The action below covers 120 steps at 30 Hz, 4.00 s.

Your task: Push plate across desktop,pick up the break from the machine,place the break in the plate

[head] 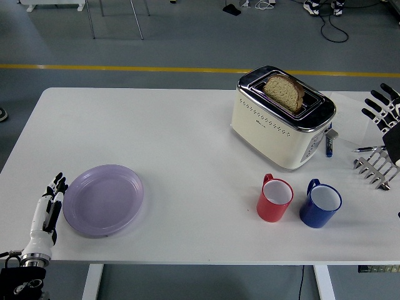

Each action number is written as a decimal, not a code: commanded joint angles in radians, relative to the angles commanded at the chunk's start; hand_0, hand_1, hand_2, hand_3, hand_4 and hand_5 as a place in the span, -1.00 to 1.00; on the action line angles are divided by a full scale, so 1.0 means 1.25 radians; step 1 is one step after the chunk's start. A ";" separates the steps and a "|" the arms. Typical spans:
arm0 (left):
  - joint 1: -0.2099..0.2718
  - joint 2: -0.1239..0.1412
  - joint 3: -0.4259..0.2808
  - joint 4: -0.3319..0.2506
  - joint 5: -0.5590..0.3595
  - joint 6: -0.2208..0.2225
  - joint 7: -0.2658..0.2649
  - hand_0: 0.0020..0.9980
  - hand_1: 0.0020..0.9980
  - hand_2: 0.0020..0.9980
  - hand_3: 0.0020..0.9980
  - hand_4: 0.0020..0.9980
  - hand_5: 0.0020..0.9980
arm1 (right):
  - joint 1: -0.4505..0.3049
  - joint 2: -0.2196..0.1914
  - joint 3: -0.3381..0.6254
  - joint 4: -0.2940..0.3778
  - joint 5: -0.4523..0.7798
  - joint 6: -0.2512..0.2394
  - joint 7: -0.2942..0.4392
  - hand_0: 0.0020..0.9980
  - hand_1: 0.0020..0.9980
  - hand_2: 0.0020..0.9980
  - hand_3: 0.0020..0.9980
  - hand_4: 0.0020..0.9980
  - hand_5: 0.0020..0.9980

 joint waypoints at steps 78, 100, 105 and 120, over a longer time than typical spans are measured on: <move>-0.068 -0.034 0.274 -0.013 -0.112 0.001 -0.023 0.74 0.79 0.93 0.89 0.12 1.00 | -0.001 -0.002 -0.041 -0.003 -0.001 0.003 0.000 0.65 0.53 0.50 0.53 -0.04 0.10; -0.075 -0.039 0.304 -0.027 -0.128 -0.001 -0.028 0.73 0.78 0.92 0.87 0.11 1.00 | -0.004 0.002 -0.051 -0.005 -0.003 0.003 0.001 0.65 0.53 0.50 0.52 -0.04 0.10; -0.077 -0.039 0.308 -0.030 -0.129 0.000 -0.030 0.72 0.78 0.92 0.86 0.11 1.00 | -0.004 0.003 -0.049 -0.006 -0.003 0.003 0.001 0.65 0.53 0.50 0.52 -0.04 0.10; -0.090 -0.040 0.323 -0.030 -0.158 -0.015 -0.028 0.71 0.76 0.90 0.86 0.10 1.00 | 0.001 0.006 -0.050 -0.006 -0.004 0.004 0.001 0.65 0.53 0.50 0.52 -0.04 0.10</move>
